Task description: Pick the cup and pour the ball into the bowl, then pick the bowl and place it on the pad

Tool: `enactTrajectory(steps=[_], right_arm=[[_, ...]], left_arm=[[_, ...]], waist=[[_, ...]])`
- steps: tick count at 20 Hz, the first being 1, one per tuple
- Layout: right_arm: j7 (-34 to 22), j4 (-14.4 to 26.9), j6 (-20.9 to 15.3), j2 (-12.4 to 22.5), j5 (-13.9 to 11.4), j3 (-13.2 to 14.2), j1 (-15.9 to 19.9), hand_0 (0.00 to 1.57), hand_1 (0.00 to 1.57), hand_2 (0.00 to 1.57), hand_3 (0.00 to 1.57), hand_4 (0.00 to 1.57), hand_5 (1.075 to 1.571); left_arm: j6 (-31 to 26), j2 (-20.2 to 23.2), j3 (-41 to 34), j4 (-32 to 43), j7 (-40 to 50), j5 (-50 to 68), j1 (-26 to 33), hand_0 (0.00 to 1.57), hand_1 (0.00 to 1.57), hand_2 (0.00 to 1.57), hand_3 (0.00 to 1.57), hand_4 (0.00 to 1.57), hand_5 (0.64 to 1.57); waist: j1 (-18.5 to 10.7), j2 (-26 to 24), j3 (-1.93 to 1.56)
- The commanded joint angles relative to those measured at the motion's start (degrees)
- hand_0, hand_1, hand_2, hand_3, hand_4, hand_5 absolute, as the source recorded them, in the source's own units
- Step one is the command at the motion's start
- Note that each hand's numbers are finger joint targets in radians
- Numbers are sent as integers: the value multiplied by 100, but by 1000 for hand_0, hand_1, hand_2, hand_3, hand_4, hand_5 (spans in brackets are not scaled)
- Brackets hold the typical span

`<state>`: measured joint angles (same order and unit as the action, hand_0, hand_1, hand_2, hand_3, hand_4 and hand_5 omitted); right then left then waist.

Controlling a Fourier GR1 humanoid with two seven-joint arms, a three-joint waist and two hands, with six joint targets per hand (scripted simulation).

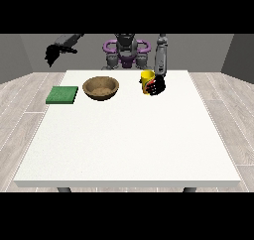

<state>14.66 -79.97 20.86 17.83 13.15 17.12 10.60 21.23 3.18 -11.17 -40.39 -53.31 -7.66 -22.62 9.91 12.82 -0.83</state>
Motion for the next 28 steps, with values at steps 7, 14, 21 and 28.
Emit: enactTrajectory(steps=[7, 14, 21, 28], right_arm=[[-353, 679, -232, -129, -226, -78, -170, 0, 0, 0, 0, 0, 1569], [164, 1325, 308, 127, -17, 172, -202, 0, 0, 0, 0, 0, 1568], [114, 1758, 377, 514, 45, 456, -4, 0, 0, 0, 0, 0, 1569], [-9, 1651, 431, 159, -74, 62, -96, 0, 0, 0, 0, 0, 1570]], left_arm=[[366, 1573, 820, 14, 2782, -1558, -1011, 1440, 1440, 1571, 1571, 1571, 1303], [304, 1754, 1446, -27, 4303, -2581, -1822, 1491, 1491, 1571, 1571, 1571, 1273], [555, 1141, 1996, -324, 5221, -3481, -1947, 1495, 1495, 1571, 1571, 1530, 1287], [538, 1133, 2825, 79, 6587, -5113, -2735, 1559, 1559, 1571, 1571, 1571, 1207]], waist=[[-369, -1271, 54], [-367, -1273, 70], [-572, -1345, 77], [-158, -1624, 69]])
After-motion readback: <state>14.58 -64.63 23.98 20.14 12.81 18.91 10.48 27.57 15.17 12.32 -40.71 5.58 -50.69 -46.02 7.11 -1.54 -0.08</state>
